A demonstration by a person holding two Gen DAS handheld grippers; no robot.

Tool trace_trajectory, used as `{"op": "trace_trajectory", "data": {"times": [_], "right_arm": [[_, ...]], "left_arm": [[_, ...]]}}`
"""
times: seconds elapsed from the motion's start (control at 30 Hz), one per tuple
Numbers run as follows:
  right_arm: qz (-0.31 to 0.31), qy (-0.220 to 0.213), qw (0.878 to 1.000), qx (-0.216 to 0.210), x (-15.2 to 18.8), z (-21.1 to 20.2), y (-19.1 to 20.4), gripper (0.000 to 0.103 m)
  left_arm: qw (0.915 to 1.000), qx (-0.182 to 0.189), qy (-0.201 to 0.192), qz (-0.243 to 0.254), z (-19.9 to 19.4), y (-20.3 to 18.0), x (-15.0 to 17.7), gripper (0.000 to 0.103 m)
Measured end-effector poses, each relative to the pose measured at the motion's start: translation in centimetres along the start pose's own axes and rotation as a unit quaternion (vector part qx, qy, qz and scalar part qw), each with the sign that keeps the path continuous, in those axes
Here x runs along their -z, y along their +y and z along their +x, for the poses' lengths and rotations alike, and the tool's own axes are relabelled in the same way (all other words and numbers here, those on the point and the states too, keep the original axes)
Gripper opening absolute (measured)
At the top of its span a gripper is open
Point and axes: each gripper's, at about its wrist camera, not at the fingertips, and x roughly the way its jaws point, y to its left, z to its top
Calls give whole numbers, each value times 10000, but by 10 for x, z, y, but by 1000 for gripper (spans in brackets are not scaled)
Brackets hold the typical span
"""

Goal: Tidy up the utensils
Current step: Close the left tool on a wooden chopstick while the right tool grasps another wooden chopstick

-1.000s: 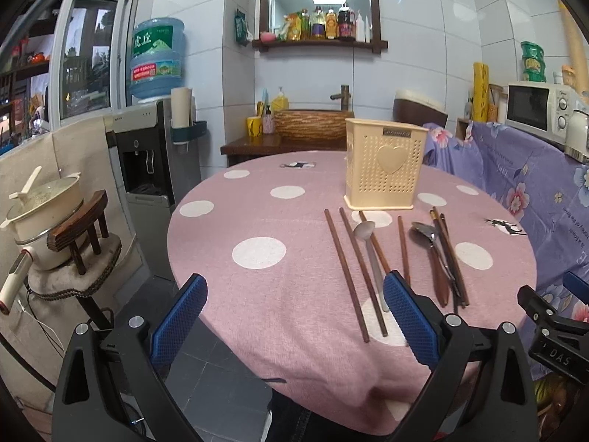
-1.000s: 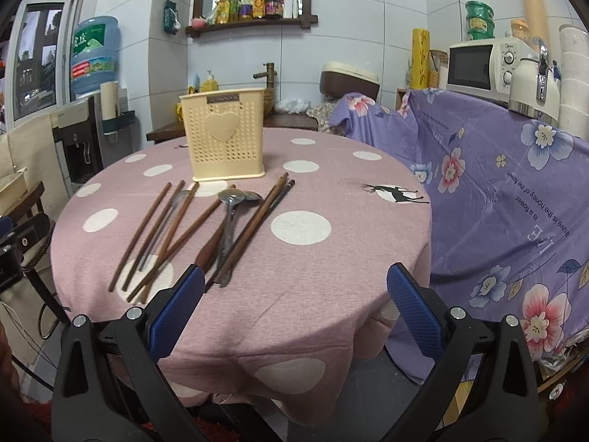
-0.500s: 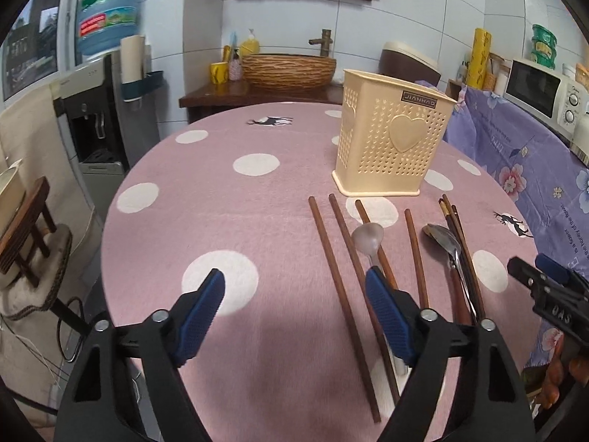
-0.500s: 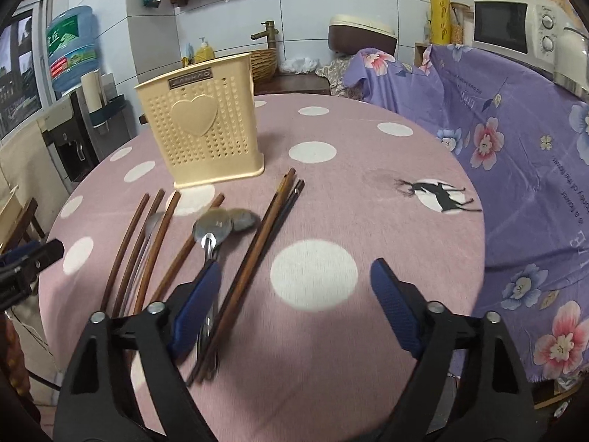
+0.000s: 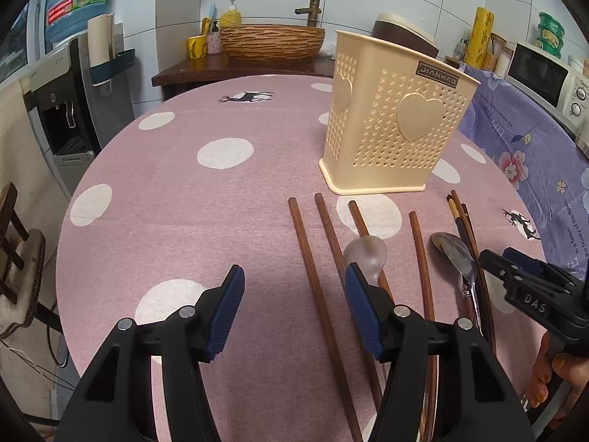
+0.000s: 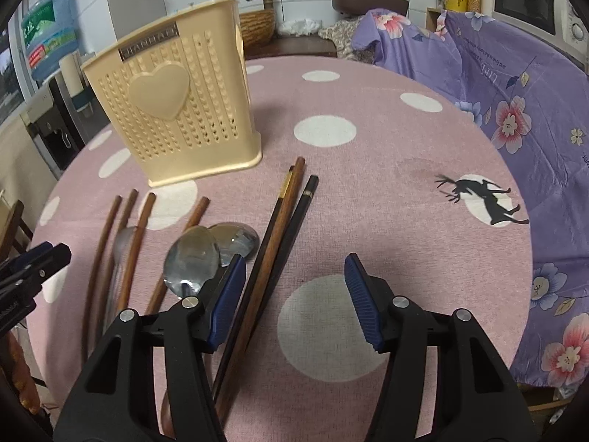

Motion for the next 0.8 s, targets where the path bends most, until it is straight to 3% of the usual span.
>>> {"op": "trace_trajectory", "data": {"times": [0.17,0.37,0.8], "right_arm": [[35,-21,9996,272,-2,-1,-17,54],[389,63,9989,240,-7,0,-48,51],[471,-1,9980,411,-14,5,-50,49]], "left_arm": [[9999,-71,94,45,7,2,2,57],[9998,-165,115,37,10,9,0,57],[9996,-2,253,-146,24,8,-15,53]]}}
